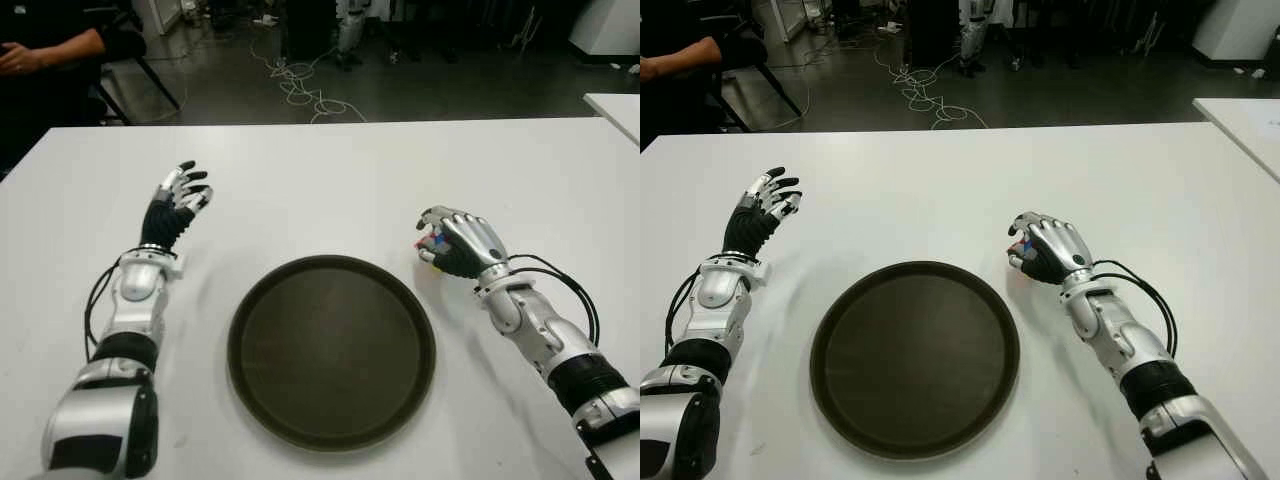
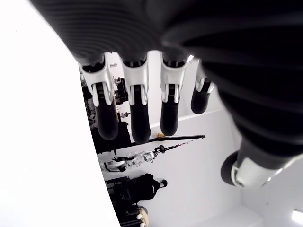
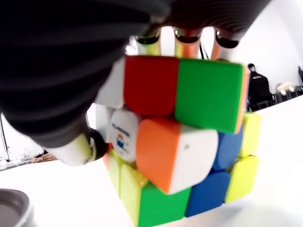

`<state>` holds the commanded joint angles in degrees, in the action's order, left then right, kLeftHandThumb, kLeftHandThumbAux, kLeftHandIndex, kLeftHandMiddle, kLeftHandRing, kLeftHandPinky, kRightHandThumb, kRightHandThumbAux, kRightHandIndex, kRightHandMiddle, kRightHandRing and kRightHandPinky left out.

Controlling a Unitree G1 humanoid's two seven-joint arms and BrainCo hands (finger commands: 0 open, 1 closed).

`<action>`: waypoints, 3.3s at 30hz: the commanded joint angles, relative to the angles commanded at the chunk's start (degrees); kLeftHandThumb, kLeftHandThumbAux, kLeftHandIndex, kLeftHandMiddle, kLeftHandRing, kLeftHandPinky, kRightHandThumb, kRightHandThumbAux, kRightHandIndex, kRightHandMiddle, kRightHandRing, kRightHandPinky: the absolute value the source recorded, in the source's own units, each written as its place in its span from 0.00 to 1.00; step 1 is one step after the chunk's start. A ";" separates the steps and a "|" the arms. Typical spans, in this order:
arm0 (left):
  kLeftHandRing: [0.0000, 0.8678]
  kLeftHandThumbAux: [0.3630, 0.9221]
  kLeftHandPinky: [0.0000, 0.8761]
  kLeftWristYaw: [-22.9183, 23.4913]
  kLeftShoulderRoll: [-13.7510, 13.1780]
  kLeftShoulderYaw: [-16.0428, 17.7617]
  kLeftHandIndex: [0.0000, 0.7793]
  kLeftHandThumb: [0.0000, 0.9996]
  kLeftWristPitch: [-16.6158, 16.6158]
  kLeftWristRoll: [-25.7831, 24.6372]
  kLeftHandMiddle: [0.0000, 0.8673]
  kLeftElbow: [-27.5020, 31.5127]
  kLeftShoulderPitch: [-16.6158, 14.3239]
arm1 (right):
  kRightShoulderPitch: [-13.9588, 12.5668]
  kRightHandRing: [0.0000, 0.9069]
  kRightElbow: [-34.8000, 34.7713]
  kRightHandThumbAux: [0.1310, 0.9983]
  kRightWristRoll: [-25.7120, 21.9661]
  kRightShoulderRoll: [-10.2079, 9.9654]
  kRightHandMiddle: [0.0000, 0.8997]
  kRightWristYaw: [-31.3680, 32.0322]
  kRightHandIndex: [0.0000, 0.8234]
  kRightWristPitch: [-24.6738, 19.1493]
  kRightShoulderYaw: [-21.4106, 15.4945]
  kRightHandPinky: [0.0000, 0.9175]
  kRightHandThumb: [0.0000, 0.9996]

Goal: Pick up the Rubik's Cube and put it in the plate

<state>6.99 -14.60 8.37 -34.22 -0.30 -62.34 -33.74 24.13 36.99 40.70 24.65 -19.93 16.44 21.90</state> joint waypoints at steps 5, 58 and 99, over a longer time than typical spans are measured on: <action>0.25 0.44 0.28 0.66 0.13 0.30 0.16 0.04 0.13 -0.53 0.25 0.00 -0.05 | -0.10 0.70 -0.44 0.66 -0.10 0.00 0.61 0.21 0.45 -0.35 -0.15 0.73 0.83; 0.26 0.41 0.29 -0.34 0.40 -0.27 0.16 0.03 0.86 -0.01 0.25 -0.69 -0.83 | -3.21 0.68 -14.19 0.66 0.26 0.81 0.60 1.62 0.45 -6.99 -2.99 0.69 0.82; 0.26 0.40 0.30 0.02 1.17 -0.02 0.16 0.04 0.23 -0.68 0.25 -2.83 -2.19 | 7.42 0.75 -16.06 0.65 3.23 -3.30 0.63 -1.53 0.46 1.77 -0.79 0.78 0.83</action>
<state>7.02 -13.43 8.35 -33.98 -0.98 -65.16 -35.93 31.55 20.93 43.93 21.35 -21.46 18.20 21.11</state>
